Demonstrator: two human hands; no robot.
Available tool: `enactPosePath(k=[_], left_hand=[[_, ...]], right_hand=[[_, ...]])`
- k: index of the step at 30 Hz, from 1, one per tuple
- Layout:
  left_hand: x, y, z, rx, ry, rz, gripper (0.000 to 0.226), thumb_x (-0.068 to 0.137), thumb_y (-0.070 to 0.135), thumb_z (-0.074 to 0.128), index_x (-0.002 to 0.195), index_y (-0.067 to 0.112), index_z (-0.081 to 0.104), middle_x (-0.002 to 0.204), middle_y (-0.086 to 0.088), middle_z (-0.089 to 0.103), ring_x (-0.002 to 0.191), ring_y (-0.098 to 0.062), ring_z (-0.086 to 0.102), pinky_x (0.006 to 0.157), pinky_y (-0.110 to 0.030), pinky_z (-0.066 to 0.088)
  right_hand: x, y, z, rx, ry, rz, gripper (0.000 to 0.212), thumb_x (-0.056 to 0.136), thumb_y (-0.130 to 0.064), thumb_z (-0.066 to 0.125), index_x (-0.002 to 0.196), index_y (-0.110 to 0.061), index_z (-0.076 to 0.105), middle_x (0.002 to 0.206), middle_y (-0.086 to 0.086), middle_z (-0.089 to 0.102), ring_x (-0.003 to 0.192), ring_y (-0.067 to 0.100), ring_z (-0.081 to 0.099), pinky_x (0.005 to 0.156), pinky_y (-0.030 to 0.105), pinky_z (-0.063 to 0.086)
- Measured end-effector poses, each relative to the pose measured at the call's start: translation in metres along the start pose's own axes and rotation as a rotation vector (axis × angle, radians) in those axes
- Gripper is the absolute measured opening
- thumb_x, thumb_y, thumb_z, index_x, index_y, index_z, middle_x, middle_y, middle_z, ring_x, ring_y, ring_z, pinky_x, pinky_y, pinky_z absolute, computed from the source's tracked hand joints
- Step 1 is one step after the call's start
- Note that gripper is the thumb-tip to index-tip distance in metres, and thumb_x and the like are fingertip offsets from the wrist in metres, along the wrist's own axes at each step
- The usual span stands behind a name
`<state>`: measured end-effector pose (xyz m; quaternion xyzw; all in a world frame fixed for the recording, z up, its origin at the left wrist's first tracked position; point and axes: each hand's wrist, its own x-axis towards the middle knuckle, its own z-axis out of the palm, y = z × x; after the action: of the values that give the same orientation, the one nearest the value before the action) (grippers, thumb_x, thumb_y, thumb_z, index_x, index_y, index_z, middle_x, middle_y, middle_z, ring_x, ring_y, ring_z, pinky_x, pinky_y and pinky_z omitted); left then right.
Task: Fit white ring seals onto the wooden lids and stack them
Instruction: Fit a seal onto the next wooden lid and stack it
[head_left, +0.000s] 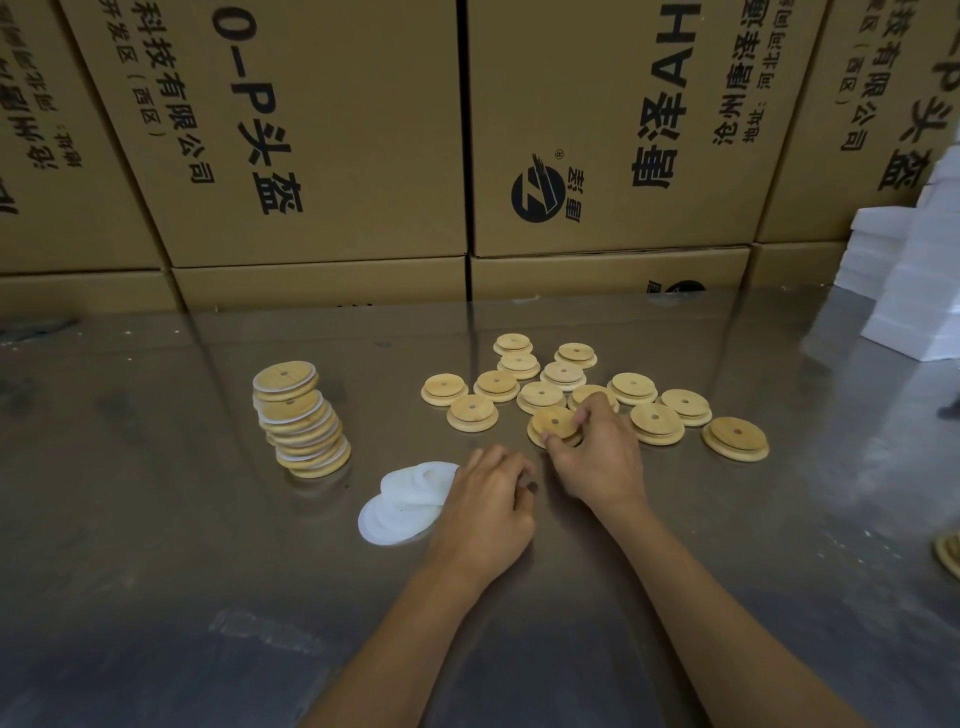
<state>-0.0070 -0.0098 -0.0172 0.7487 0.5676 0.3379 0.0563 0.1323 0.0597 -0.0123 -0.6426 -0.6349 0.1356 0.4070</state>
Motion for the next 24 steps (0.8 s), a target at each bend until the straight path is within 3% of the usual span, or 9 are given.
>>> enactPosePath(k=[4, 7, 10, 13, 15, 18, 24], left_hand=[[0.0, 0.001, -0.001, -0.015, 0.005, -0.001, 0.015, 0.089, 0.013, 0.048, 0.094, 0.022, 0.059, 0.098, 0.01, 0.055, 0.096, -0.009, 0.043, 0.083, -0.024, 0.038], [-0.001, 0.003, -0.003, -0.031, 0.015, -0.009, 0.019, 0.089, 0.011, 0.048, 0.097, 0.021, 0.061, 0.101, 0.009, 0.058, 0.099, -0.01, 0.044, 0.086, -0.026, 0.04], [-0.002, 0.004, -0.005, -0.046, 0.031, -0.033, 0.02, 0.089, 0.01, 0.048, 0.099, 0.02, 0.061, 0.102, 0.008, 0.059, 0.102, -0.011, 0.046, 0.087, -0.027, 0.04], [-0.002, 0.006, -0.007, -0.046, 0.019, -0.039, 0.019, 0.09, 0.011, 0.047, 0.1, 0.019, 0.061, 0.104, 0.008, 0.058, 0.103, -0.01, 0.046, 0.088, -0.029, 0.041], [-0.002, 0.006, -0.007, -0.041, 0.014, -0.042, 0.021, 0.09, 0.011, 0.047, 0.102, 0.02, 0.061, 0.104, 0.009, 0.058, 0.103, -0.01, 0.046, 0.089, -0.029, 0.041], [-0.002, 0.004, -0.01, -0.016, 0.034, -0.043, 0.025, 0.089, 0.01, 0.046, 0.105, 0.021, 0.061, 0.105, 0.008, 0.059, 0.104, -0.01, 0.047, 0.087, -0.027, 0.041], [0.006, -0.021, -0.039, -0.028, 0.196, -0.205, 0.034, 0.084, -0.004, 0.045, 0.106, 0.01, 0.067, 0.106, -0.004, 0.064, 0.102, -0.022, 0.052, 0.089, -0.033, 0.042]], right_hand=[[-0.001, -0.002, -0.001, 0.084, -0.027, -0.048, 0.039, 0.078, -0.02, 0.075, 0.094, -0.021, 0.039, 0.096, -0.007, 0.046, 0.084, 0.014, 0.042, 0.067, 0.031, 0.033], [-0.004, -0.003, -0.003, 0.169, -0.027, -0.13, 0.042, 0.074, -0.005, 0.073, 0.098, -0.018, 0.04, 0.106, -0.003, 0.039, 0.082, 0.005, 0.036, 0.062, 0.017, 0.03], [-0.005, -0.003, -0.008, 0.292, -0.025, -0.094, 0.054, 0.072, 0.004, 0.071, 0.111, -0.019, 0.042, 0.115, 0.0, 0.039, 0.093, 0.007, 0.041, 0.072, 0.012, 0.031], [-0.006, -0.004, -0.011, 0.321, -0.089, -0.028, 0.061, 0.076, 0.0, 0.071, 0.127, -0.022, 0.046, 0.111, -0.005, 0.05, 0.098, 0.011, 0.05, 0.08, 0.02, 0.037], [-0.008, -0.005, -0.011, 0.297, -0.14, -0.018, 0.047, 0.079, -0.005, 0.069, 0.119, -0.023, 0.055, 0.101, -0.006, 0.061, 0.095, 0.017, 0.057, 0.081, 0.028, 0.044], [-0.012, -0.006, -0.011, 0.275, -0.16, 0.001, 0.021, 0.084, -0.013, 0.067, 0.104, -0.021, 0.065, 0.09, -0.005, 0.067, 0.088, 0.019, 0.06, 0.074, 0.029, 0.043], [-0.024, -0.005, -0.017, 0.401, -0.179, 0.09, 0.016, 0.09, -0.02, 0.067, 0.096, -0.034, 0.063, 0.093, -0.014, 0.068, 0.091, 0.009, 0.061, 0.073, 0.023, 0.042]])
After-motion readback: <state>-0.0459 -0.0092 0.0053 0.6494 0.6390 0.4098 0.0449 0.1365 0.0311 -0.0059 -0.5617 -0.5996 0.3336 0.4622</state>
